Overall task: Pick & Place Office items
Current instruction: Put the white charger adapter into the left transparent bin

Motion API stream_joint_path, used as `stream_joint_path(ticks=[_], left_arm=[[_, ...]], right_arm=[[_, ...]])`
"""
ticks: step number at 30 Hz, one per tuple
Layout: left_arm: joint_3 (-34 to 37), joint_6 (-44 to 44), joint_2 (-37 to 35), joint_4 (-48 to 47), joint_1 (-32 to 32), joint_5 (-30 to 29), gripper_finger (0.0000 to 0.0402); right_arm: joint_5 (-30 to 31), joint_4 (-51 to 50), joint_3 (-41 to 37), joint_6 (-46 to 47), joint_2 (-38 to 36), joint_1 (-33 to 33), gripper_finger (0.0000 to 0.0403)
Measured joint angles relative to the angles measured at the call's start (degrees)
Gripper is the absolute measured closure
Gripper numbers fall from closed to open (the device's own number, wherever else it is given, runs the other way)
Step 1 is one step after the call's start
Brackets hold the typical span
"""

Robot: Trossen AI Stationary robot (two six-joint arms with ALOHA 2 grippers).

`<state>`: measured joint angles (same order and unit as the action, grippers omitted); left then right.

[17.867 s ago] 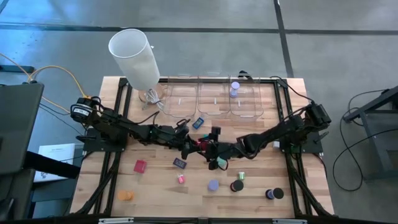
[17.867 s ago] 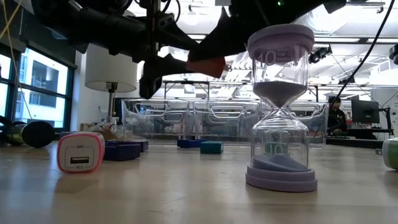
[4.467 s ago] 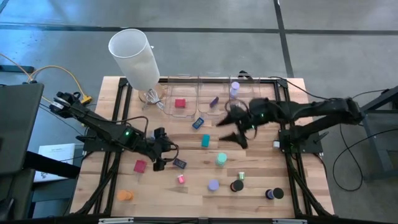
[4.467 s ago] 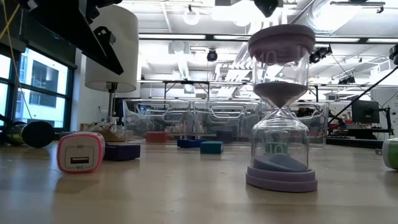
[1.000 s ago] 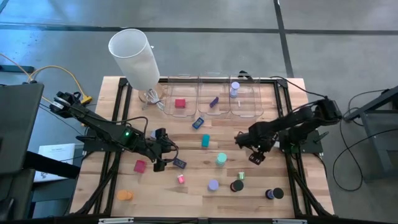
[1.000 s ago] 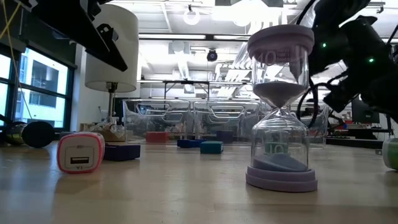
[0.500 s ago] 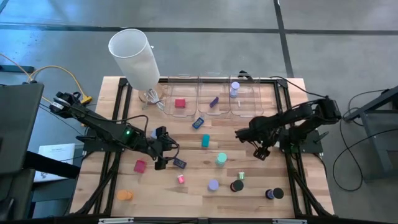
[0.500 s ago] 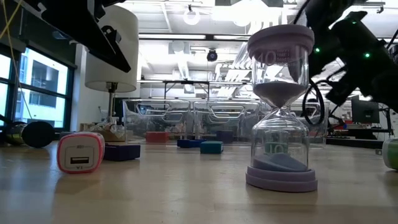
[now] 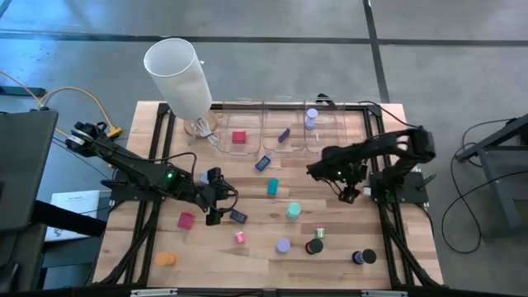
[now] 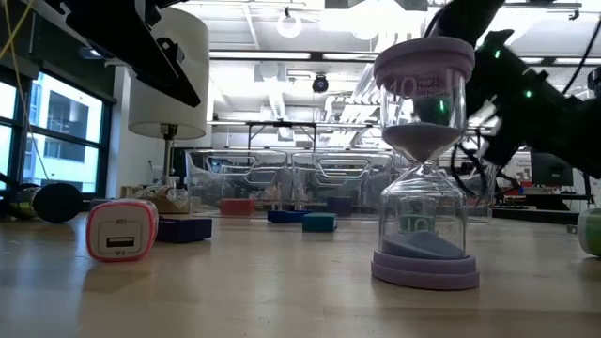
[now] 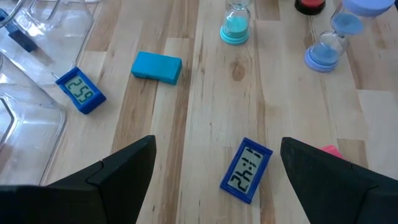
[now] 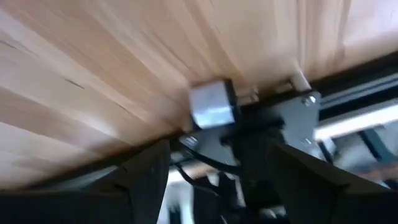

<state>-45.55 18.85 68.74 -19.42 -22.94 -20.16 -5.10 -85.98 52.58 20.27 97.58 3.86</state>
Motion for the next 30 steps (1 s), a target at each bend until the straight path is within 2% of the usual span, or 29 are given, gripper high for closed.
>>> stream_joint_path(ticks=[6,13,21,30], left_arm=[[0.0,-0.9,1.8,0.3,0.0,0.0,0.0064],[0.0,-1.3,5.1,0.5,0.0,0.0,0.0064],[0.0,-1.4,5.5,0.9,0.0,0.0,0.0064],[0.0,-1.4,5.5,1.5,-0.1,0.0,0.0064]], right_arm=[[0.6,-2.2,0.0,-4.5,6.9,-0.3,0.0148],[1.7,-1.9,0.0,-6.6,7.8,-1.5,0.0148],[0.2,1.6,0.0,-5.1,8.2,-1.6,0.0148],[0.4,0.8,0.0,-5.6,14.0,-1.6,0.0148]])
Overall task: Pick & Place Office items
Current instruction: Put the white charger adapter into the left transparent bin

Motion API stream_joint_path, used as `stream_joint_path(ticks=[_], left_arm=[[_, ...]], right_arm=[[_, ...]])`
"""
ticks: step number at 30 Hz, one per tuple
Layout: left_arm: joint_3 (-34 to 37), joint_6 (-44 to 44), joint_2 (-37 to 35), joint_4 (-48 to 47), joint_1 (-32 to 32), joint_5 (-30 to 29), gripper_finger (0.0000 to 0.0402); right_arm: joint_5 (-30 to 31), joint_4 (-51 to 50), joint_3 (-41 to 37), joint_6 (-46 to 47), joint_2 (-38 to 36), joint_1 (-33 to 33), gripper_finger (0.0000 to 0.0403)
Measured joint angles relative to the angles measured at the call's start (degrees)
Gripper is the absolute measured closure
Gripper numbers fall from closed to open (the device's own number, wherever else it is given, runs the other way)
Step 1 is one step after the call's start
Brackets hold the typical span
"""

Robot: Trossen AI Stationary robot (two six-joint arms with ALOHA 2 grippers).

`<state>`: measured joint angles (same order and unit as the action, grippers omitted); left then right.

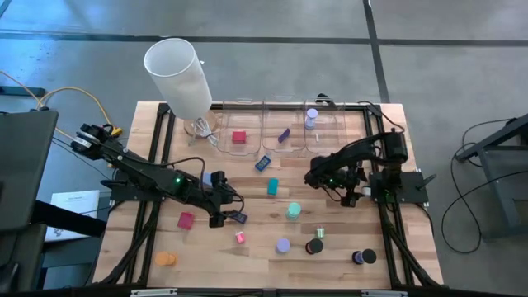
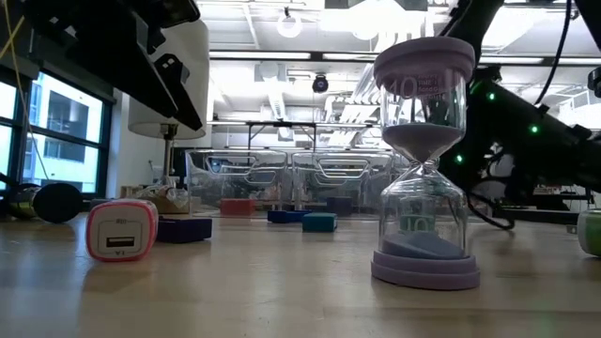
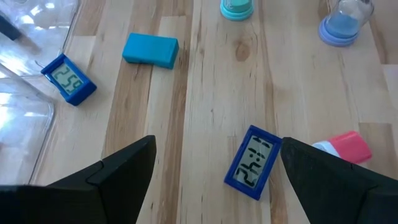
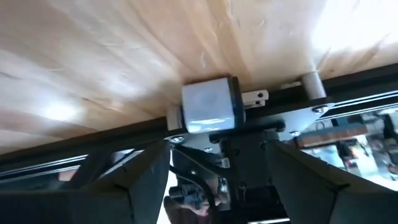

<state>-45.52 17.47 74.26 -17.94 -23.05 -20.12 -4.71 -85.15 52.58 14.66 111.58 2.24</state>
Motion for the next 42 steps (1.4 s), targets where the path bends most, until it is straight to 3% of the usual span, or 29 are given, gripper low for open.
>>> stream_joint_path(ticks=[16,36,42], left_arm=[[0.0,0.1,0.0,0.0,0.0,0.0,0.0064],[0.0,0.1,0.0,0.3,0.0,0.0,0.0064],[0.0,0.4,0.0,0.4,0.0,0.0,0.0064]], right_arm=[[0.7,3.1,-0.5,-2.7,6.1,0.8,0.0148],[-1.8,8.5,-5.7,-3.9,6.0,0.9,0.0148],[-2.2,9.3,-5.7,-4.9,6.0,0.5,0.0168]])
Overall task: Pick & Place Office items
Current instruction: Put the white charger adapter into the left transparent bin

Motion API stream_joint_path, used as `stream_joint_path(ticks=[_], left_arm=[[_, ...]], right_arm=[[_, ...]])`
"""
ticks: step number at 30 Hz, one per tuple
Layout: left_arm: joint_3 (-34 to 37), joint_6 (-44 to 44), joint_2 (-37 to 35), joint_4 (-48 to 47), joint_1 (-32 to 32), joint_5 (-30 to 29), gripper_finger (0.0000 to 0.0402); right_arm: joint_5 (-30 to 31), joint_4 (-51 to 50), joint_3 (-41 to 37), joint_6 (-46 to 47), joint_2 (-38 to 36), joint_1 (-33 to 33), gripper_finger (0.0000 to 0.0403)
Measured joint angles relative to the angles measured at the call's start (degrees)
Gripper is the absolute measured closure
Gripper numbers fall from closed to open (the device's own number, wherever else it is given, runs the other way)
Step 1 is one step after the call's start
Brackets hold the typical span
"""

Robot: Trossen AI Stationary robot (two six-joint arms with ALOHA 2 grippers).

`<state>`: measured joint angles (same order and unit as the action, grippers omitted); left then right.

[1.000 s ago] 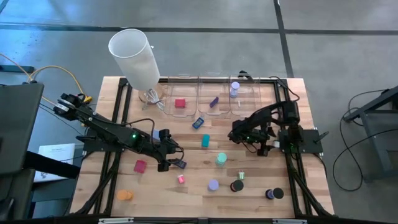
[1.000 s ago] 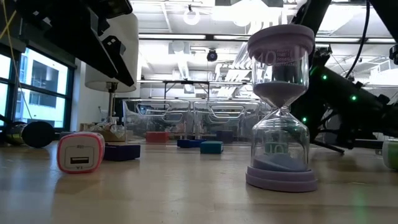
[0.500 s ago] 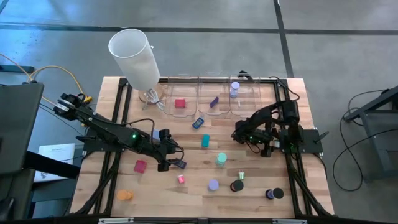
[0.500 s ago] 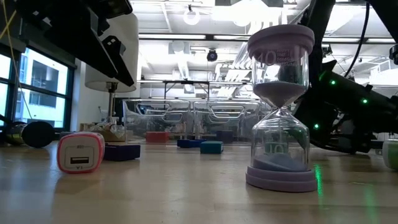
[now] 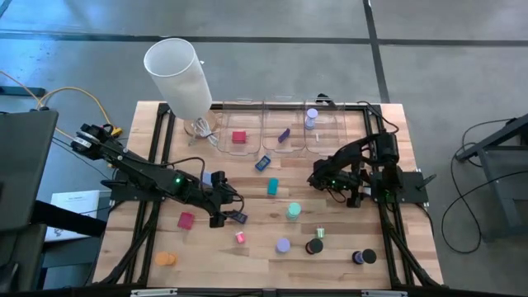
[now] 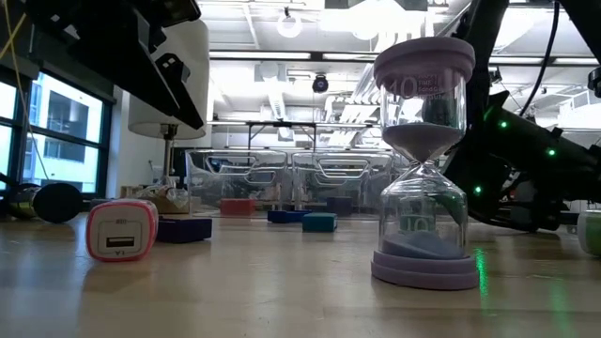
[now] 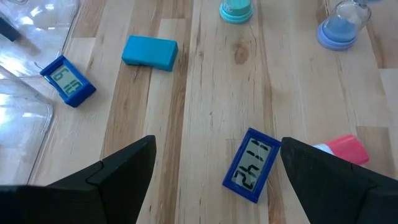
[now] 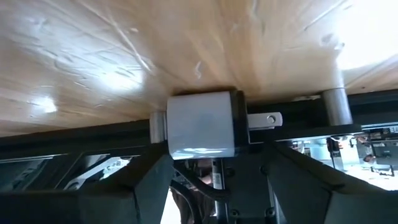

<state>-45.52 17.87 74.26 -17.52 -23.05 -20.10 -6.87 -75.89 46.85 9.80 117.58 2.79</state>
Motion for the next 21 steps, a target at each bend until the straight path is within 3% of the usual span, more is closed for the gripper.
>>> stream_joint_path(ticks=[21], left_arm=[[0.0,0.2,0.0,0.0,0.0,0.0,0.0064]], right_arm=[[-0.2,0.1,0.0,-0.9,0.2,-0.1,0.026]])
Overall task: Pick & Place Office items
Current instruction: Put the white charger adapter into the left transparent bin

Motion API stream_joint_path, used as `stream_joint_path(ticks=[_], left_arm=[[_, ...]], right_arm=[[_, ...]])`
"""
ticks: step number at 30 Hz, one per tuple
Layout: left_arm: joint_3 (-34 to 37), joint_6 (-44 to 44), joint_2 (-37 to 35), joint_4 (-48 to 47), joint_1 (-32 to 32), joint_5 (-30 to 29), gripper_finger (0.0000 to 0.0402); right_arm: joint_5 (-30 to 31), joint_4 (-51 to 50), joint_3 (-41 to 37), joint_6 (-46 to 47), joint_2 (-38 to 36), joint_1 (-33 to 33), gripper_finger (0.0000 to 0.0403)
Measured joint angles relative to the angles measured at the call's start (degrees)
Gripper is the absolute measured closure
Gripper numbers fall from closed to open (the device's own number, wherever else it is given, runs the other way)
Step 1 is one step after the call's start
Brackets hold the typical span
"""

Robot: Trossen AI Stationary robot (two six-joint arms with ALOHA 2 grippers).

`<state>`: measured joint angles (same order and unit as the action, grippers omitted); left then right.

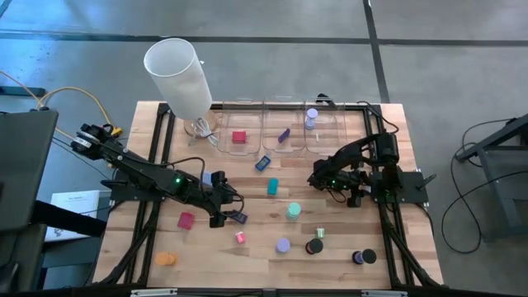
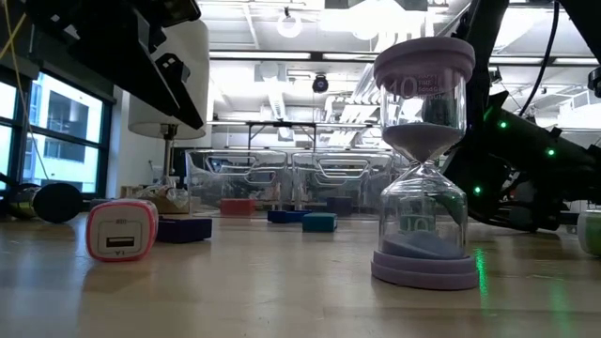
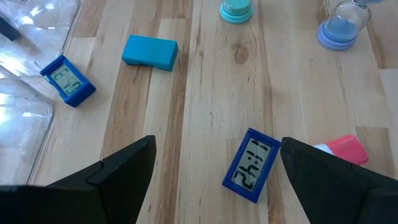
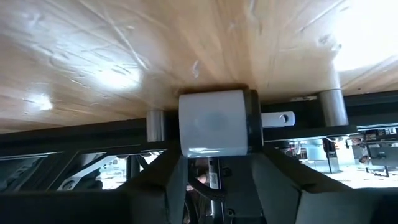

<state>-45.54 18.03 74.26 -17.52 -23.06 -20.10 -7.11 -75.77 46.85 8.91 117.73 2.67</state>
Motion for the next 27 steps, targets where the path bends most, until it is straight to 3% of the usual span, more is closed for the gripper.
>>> stream_joint_path(ticks=[27], left_arm=[[0.0,-0.4,0.0,0.0,0.0,0.0,0.0064]], right_arm=[[-0.3,-2.4,10.1,-0.1,0.1,-3.0,0.026]])
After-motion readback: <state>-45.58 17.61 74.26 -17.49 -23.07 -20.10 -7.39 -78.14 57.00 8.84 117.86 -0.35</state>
